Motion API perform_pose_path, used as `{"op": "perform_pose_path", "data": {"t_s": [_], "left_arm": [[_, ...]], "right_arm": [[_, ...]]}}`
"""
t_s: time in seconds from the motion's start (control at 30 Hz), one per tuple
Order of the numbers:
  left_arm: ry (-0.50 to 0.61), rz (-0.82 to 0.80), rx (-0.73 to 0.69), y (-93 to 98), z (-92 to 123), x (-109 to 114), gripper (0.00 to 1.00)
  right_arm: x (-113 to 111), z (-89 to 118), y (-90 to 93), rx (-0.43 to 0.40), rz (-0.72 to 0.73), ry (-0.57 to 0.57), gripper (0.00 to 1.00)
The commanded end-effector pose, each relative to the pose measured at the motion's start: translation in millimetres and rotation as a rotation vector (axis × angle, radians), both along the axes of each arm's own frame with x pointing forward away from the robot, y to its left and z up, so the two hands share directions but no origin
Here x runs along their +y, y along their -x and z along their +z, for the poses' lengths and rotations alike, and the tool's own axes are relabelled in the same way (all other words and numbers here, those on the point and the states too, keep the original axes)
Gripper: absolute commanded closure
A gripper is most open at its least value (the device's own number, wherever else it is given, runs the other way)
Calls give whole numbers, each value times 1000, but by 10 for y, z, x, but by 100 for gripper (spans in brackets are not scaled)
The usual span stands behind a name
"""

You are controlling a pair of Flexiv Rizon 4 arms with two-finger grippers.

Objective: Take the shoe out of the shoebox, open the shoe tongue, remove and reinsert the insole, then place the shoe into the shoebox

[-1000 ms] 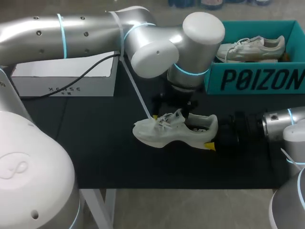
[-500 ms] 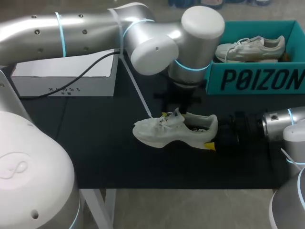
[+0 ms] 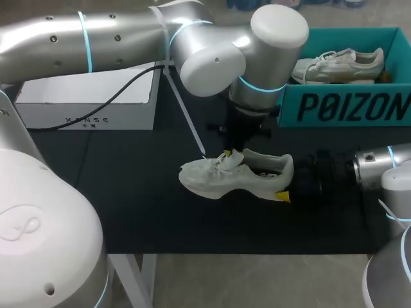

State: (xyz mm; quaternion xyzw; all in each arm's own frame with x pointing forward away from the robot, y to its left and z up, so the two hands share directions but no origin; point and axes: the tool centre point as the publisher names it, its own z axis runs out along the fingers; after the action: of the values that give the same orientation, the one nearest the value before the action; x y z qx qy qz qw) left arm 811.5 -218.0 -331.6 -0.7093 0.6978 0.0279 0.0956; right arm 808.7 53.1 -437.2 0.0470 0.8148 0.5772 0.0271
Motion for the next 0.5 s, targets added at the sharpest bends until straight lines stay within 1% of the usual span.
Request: {"op": "perform_pose_path", "data": {"t_s": [0.03,0.1,0.13,0.33,0.37,0.43,0.5], "left_arm": [[24,13,4,43,-33,174,95],[32,25,11,50,-64,234,89],[37,29,14,54,-80,258,88],[90,63,43,63,-143,343,88],[105,67,48,61,-151,345,90],[124,68,52,57,-156,344,97],[148,71,58,44,-161,342,100]], "right_arm": [[22,-68,10,1,0,2,100],[22,-68,10,1,0,2,100],[22,-68,10,1,0,2,100],[22,-68,10,1,0,2,100],[22,-68,10,1,0,2,100],[22,-68,10,1,0,2,100],[22,-68,10,1,0,2,100]]}}
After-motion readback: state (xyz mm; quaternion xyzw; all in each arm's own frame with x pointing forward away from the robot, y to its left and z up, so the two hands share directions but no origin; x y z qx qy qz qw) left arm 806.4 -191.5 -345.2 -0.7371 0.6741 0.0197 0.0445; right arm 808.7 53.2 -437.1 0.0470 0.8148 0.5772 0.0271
